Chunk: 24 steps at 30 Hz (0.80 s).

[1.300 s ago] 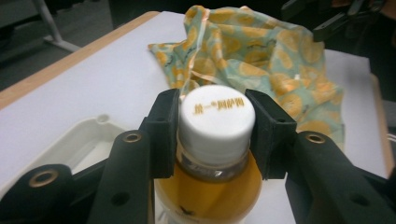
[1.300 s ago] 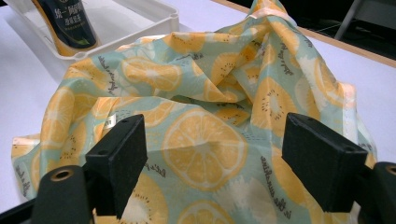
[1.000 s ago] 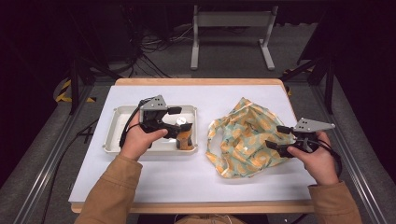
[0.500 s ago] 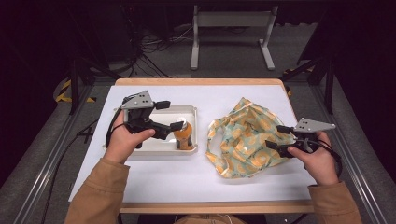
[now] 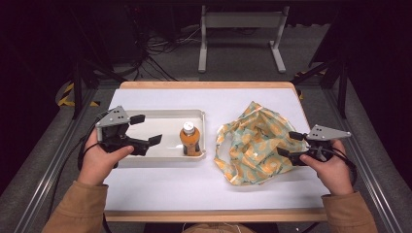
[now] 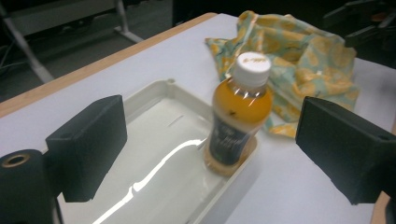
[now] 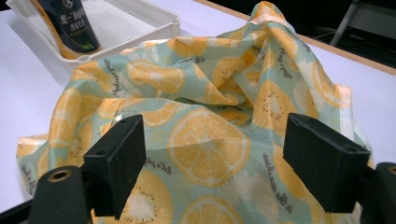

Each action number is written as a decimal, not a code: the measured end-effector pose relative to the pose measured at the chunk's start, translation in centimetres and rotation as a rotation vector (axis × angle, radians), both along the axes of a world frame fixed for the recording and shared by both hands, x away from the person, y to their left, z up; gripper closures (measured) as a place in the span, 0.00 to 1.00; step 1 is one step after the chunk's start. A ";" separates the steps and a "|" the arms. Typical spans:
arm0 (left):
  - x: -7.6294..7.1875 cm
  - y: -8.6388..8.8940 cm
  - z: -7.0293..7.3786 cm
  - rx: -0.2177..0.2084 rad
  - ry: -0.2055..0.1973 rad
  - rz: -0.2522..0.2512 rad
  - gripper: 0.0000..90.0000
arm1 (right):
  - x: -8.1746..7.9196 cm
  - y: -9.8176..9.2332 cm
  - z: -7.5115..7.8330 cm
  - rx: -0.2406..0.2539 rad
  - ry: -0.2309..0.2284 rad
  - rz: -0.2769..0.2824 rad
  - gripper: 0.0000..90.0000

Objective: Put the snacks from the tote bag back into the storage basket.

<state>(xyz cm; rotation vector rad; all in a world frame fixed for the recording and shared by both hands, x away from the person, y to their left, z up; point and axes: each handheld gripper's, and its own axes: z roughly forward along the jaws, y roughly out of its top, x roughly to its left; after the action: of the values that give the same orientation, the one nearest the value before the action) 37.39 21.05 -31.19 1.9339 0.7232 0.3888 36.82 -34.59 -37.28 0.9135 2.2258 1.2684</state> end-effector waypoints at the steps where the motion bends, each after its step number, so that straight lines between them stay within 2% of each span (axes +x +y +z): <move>1: -0.1 0.4 -0.2 -0.001 -0.002 0.008 0.11 | 0.0 0.0 0.0 -0.001 -0.001 -0.001 0.24; 6: -0.8 2.2 -1.7 0.027 0.013 0.063 0.10 | -0.2 -0.2 -0.2 0.001 -0.003 0.002 0.24; 9: -1.2 3.0 -2.4 0.008 0.025 0.076 0.10 | -0.3 -0.2 -0.3 0.001 -0.003 0.001 0.24; 14: -2.3 5.1 -4.5 -0.019 0.043 0.100 0.10 | -0.5 -0.2 -0.5 -0.002 -0.007 0.014 0.24; 17: -2.8 6.1 -5.5 -0.012 0.044 0.124 0.10 | -0.6 -0.2 -0.6 0.003 -0.019 0.024 0.24; 20: -3.1 6.6 -6.7 -0.013 0.069 0.154 0.10 | -0.7 -0.2 -0.8 0.005 -0.024 0.026 0.24; 24: -3.4 6.8 -7.7 -0.025 0.079 0.159 0.10 | -0.7 -0.2 -1.0 0.001 -0.018 0.029 0.24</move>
<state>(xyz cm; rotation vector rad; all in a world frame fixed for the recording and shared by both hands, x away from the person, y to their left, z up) 34.01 27.85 -38.94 1.8827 0.9327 0.4003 36.16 -34.83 -38.27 0.8698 2.2319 1.2854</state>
